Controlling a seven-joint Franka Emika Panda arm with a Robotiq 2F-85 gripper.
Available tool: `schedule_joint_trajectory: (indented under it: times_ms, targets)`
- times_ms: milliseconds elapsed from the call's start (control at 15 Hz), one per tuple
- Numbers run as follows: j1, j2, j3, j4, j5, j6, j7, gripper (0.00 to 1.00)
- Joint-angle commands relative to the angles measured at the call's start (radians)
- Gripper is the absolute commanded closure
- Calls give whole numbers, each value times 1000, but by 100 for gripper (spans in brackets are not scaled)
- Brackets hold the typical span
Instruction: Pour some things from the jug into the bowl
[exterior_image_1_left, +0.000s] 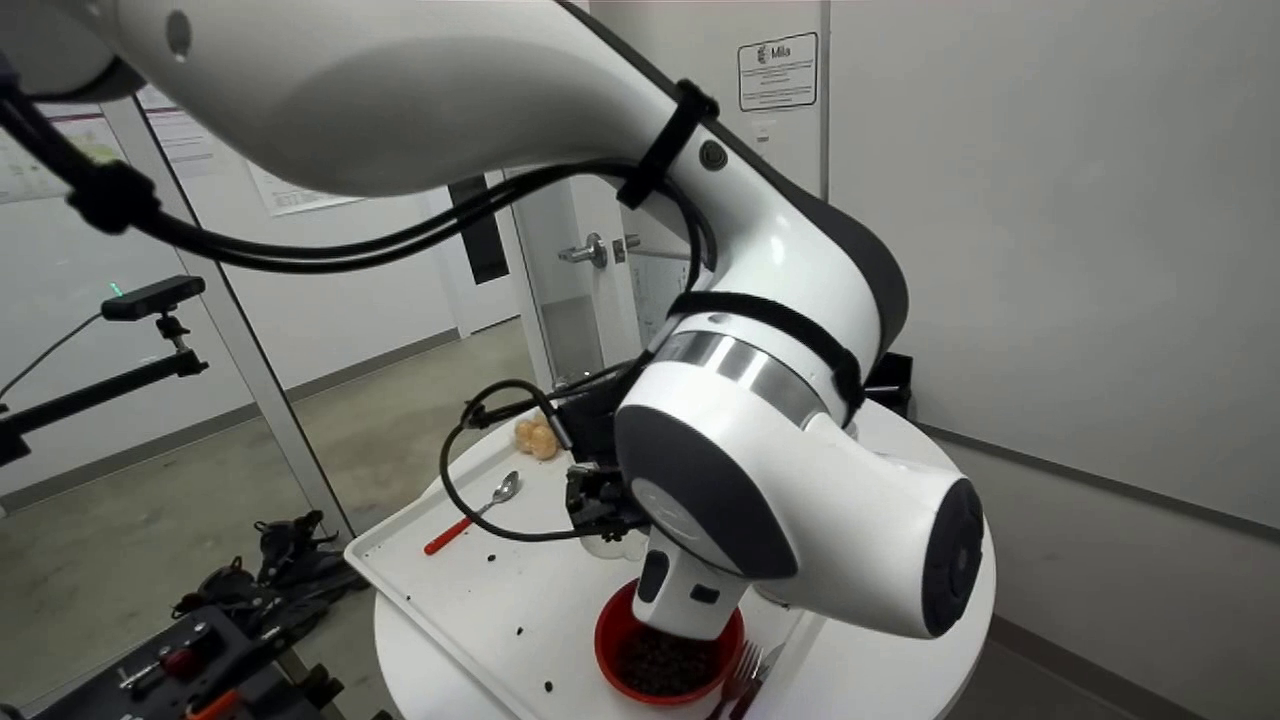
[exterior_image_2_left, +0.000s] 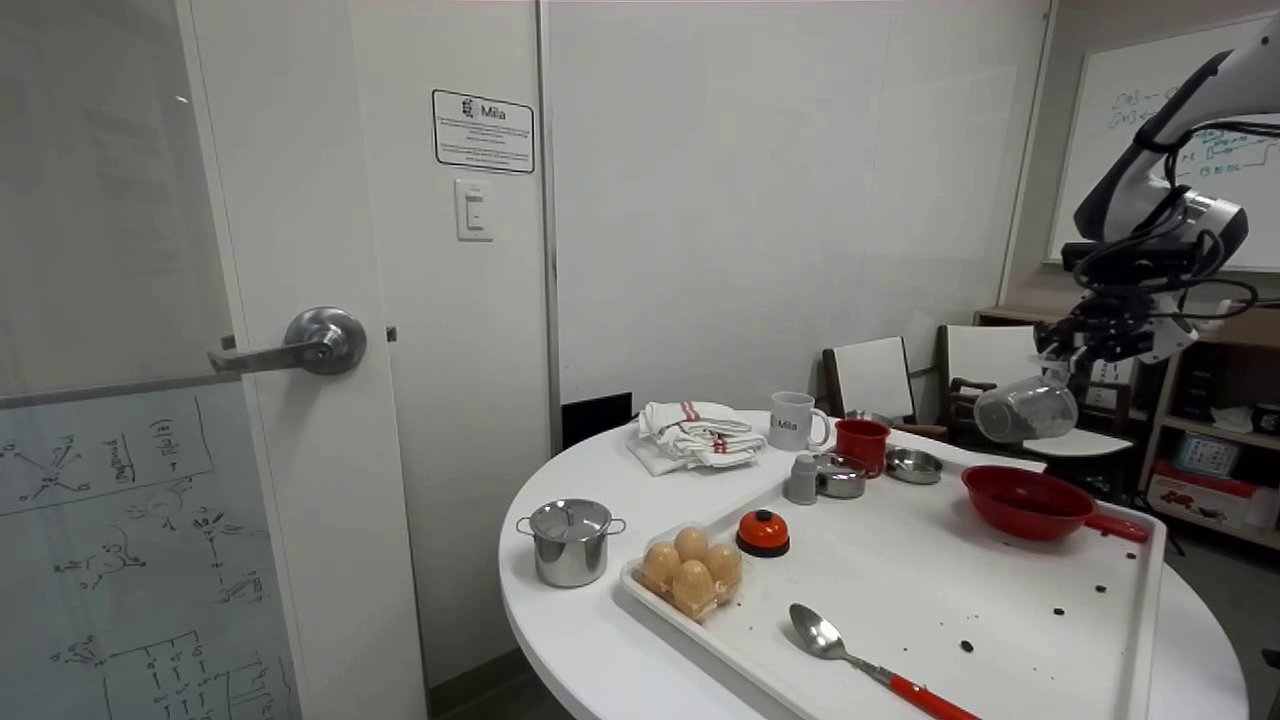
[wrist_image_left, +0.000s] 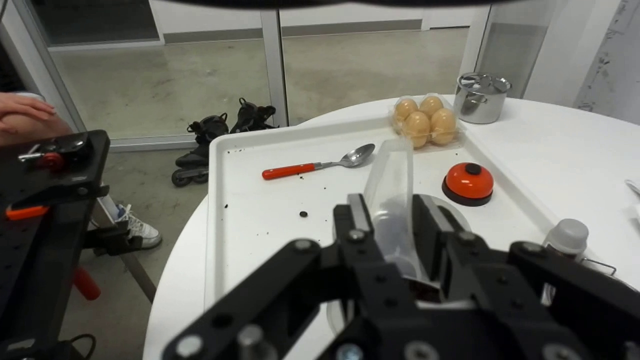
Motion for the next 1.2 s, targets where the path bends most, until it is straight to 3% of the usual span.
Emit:
schedule_joint_trajectory:
  times_ms: [0, 667, 1133]
  targets:
    - [-19, 47, -5, 47, 54, -85, 19, 93]
    - [-69, 115, -6, 92, 129, -254, 11, 93]
    - [-88, 142, -9, 116, 146, -312, 13, 93]
